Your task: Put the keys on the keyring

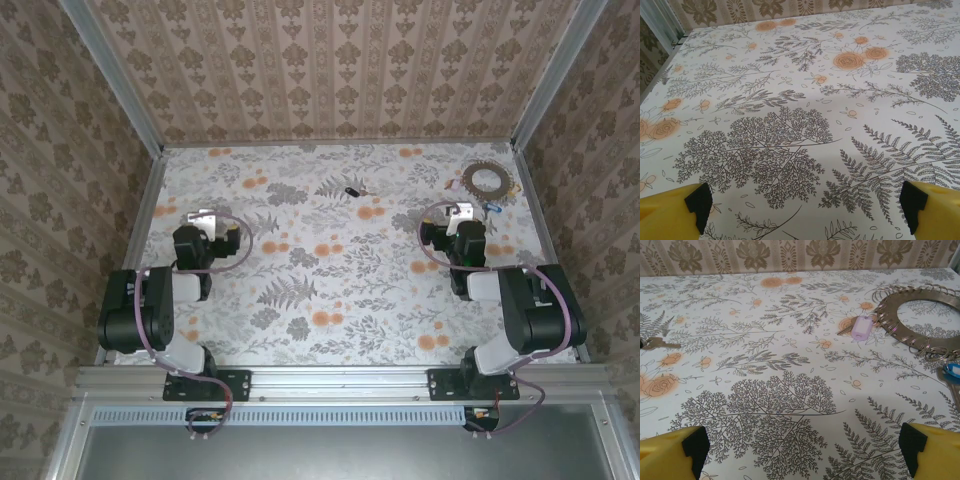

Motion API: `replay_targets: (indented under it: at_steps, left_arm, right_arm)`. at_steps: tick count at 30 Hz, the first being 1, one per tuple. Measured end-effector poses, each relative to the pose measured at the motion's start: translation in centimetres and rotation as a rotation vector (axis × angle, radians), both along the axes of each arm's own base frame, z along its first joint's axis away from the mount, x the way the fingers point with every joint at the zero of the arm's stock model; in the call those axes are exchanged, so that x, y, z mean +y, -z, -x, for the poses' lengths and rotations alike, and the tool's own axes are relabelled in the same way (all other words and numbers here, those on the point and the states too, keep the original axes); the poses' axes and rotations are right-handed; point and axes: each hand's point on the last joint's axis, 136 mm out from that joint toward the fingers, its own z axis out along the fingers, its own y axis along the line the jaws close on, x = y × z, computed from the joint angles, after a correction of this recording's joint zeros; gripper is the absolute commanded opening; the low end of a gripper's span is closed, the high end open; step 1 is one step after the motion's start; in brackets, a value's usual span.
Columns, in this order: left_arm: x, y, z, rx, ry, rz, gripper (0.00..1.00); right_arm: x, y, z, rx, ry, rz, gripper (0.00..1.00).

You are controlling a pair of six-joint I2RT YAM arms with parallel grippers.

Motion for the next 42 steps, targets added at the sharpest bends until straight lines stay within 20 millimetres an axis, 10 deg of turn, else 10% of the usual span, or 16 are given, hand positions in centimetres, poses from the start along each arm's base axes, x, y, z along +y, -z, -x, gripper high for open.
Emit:
replay_targets:
  at_steps: [32, 42]
  left_arm:
    - [0.0, -0.3, 0.4, 0.018, -0.012, -0.007, 1.00]
    - [-4.0, -19.1, 2.1, -0.297, 0.009, 0.167, 1.00]
  right_arm:
    - [-0.8, -0.6, 0.7, 0.019, 0.056, 0.019, 1.00]
    - [-3.0, -18.5, 1.6, -0.251, 0.267, -0.106, 0.99]
